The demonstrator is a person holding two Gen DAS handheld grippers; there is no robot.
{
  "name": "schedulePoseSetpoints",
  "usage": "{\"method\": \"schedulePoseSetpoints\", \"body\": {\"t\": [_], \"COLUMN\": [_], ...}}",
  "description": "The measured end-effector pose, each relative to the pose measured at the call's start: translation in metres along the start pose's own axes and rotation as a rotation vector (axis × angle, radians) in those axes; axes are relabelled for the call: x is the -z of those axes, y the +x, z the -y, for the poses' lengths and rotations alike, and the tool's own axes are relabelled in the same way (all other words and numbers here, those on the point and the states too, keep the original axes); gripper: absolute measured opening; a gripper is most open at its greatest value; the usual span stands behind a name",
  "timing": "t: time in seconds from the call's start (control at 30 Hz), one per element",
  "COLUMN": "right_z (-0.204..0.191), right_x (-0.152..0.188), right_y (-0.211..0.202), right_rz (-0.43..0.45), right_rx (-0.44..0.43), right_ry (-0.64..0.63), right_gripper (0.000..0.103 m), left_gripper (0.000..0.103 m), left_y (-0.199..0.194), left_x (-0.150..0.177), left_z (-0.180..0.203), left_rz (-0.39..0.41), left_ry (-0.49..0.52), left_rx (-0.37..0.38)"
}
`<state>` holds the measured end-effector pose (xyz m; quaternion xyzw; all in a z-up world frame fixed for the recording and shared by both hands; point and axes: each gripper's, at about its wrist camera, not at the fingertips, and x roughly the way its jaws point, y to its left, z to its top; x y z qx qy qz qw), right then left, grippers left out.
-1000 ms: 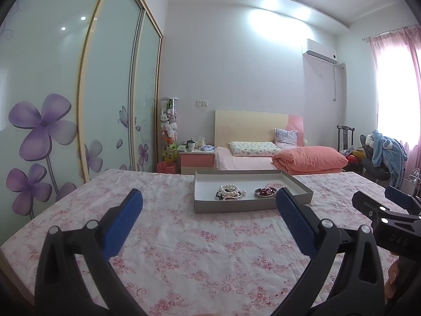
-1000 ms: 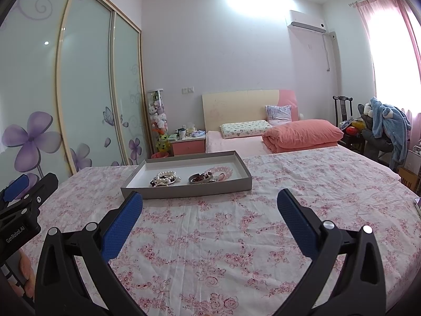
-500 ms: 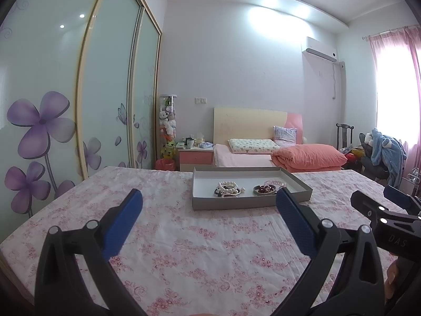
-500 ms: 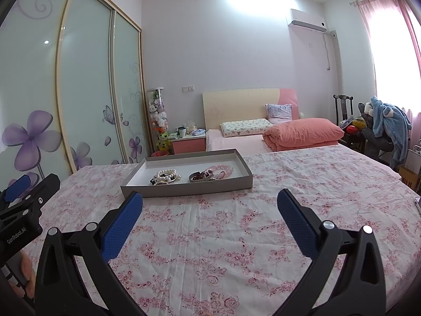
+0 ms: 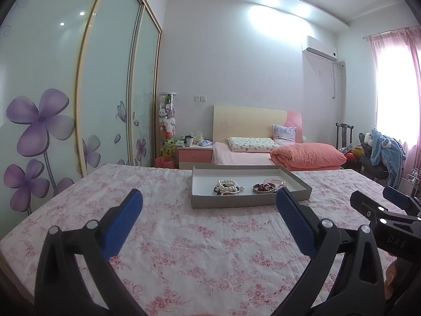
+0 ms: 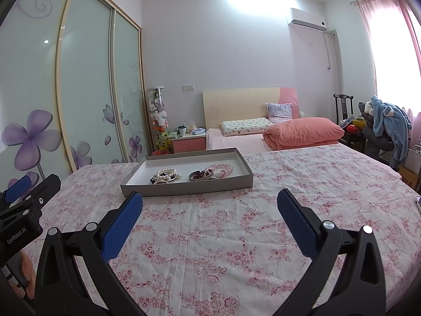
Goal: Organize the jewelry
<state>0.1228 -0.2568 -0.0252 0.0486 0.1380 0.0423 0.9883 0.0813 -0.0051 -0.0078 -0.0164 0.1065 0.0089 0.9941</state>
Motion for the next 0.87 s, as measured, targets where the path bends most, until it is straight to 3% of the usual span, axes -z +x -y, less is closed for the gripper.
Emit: {"method": "schedulePoseSetpoints", "body": {"t": [0.87], "right_z": [-0.0005], "right_x": [0.0007], "right_y": [0.0007], "right_rz": [-0.001], "right_rx": [0.000], "right_ry": [0.000], "right_gripper": [0.101], "left_gripper": [0.099], "left_y": [0.0007], "left_x": [0.0037], "left_z": [0.0022], "left_rz": [-0.005], "left_ry": [-0.005], "left_rx": [0.002]}}
